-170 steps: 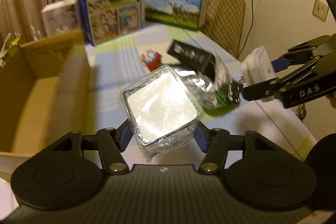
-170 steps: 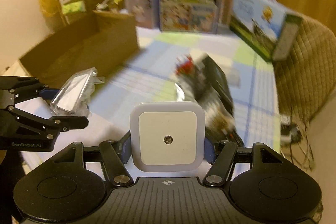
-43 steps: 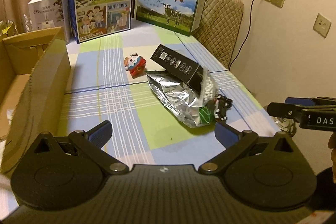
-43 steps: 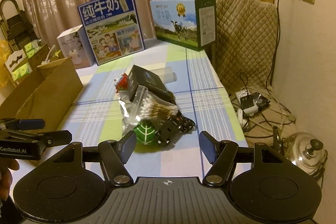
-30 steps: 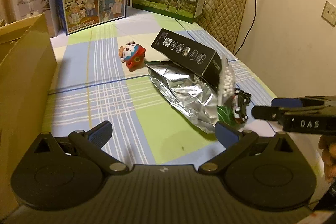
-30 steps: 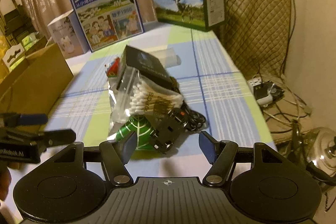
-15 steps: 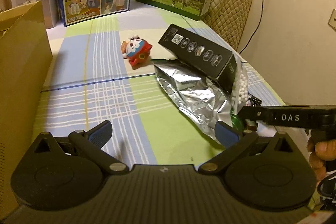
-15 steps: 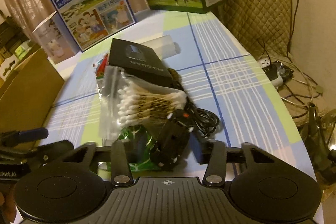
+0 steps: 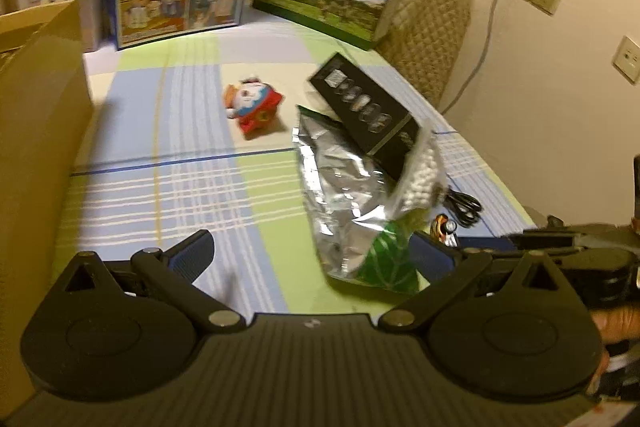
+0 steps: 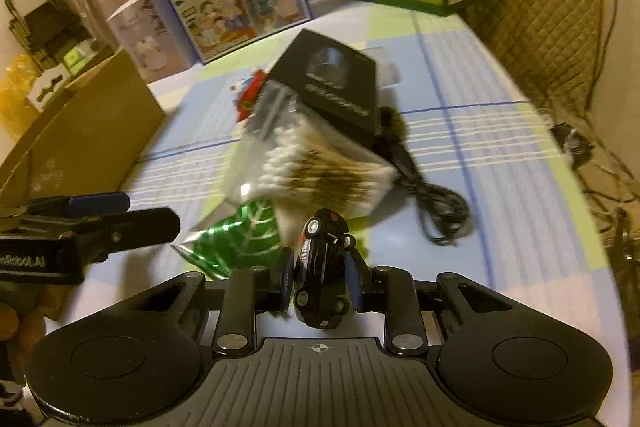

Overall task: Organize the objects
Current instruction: 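Grasp the black toy car with right gripper while left gripper approaches the silver foil bag, then close left gripper on the silver foil bag with green leaf print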

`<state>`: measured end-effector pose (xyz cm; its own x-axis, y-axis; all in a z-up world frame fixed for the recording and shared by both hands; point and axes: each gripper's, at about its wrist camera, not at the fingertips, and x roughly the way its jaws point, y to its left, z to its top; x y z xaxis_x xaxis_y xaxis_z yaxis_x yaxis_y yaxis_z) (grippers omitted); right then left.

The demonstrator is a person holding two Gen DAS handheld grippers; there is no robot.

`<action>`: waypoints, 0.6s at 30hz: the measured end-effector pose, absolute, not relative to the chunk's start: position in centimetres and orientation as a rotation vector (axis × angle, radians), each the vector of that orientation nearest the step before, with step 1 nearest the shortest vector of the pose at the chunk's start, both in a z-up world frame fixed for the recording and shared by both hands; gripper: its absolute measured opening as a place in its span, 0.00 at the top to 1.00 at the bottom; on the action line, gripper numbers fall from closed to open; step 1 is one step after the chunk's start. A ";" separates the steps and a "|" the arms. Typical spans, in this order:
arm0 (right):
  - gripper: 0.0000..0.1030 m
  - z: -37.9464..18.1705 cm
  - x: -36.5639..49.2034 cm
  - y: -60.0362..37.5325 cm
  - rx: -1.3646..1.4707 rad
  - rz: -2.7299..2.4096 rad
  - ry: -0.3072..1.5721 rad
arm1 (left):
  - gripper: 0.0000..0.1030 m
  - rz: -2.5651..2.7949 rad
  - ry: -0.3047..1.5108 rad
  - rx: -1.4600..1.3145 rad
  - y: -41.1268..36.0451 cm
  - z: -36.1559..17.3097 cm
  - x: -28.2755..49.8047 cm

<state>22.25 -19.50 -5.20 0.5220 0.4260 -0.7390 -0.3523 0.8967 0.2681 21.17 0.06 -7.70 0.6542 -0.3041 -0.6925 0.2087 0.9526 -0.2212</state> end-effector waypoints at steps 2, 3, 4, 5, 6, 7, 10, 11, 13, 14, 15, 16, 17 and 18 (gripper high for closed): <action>0.76 -5.1 22.0 -19.6 0.080 0.444 0.906 | 0.02 -0.320 0.809 -0.118 -0.6 -7.8 21.2; 0.76 -5.1 21.9 -19.8 0.078 0.431 0.903 | 0.04 -0.332 0.808 -0.111 -1.0 -7.9 21.3; 0.76 -5.0 21.9 -20.0 0.079 0.418 0.901 | 0.04 -0.342 0.808 -0.103 -1.4 -8.1 21.3; 0.76 -5.0 21.9 -20.2 0.082 0.411 0.901 | 0.06 -0.351 0.811 -0.097 -1.8 -8.2 21.4; 0.76 -5.0 22.0 -20.3 0.090 0.406 0.902 | 0.07 -0.356 0.817 -0.094 -2.1 -8.5 21.6; 0.76 -5.0 22.1 -20.5 0.094 0.404 0.903 | 0.07 -0.357 0.824 -0.094 -2.4 -8.8 21.8; 0.76 -5.1 22.1 -20.5 0.090 0.408 0.908 | 0.10 -0.352 0.848 -0.104 -2.8 -9.7 22.7; 0.76 -5.1 22.0 -20.5 0.089 0.410 0.911 | 0.11 -0.353 0.853 -0.117 -2.7 -9.9 23.0; 0.76 -5.2 22.1 -20.4 0.091 0.415 0.918 | 0.16 -0.352 0.863 -0.148 -2.6 -10.3 23.5; 0.76 -5.3 22.1 -20.3 0.091 0.416 0.922 | 0.20 -0.349 0.867 -0.159 -2.5 -10.4 23.6; 0.76 -5.4 22.2 -20.3 0.092 0.416 0.925 | 0.25 -0.348 0.870 -0.165 -2.5 -10.5 23.7; 0.76 -5.4 22.1 -20.2 0.092 0.416 0.927 | 0.30 -0.347 0.874 -0.171 -2.5 -10.6 23.9; 0.76 -5.5 22.1 -20.2 0.091 0.417 0.928 | 0.37 -0.351 0.880 -0.182 -2.4 -10.7 23.9; 0.76 -5.5 22.1 -20.2 0.090 0.418 0.928 | 0.43 -0.360 0.886 -0.204 -2.3 -10.9 24.0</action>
<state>22.05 -20.15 -5.49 0.5251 0.3873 -0.7578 -0.3109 0.9162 0.2528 23.96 -2.28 -10.86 0.5782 -0.3891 -0.7172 0.2223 0.9208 -0.3204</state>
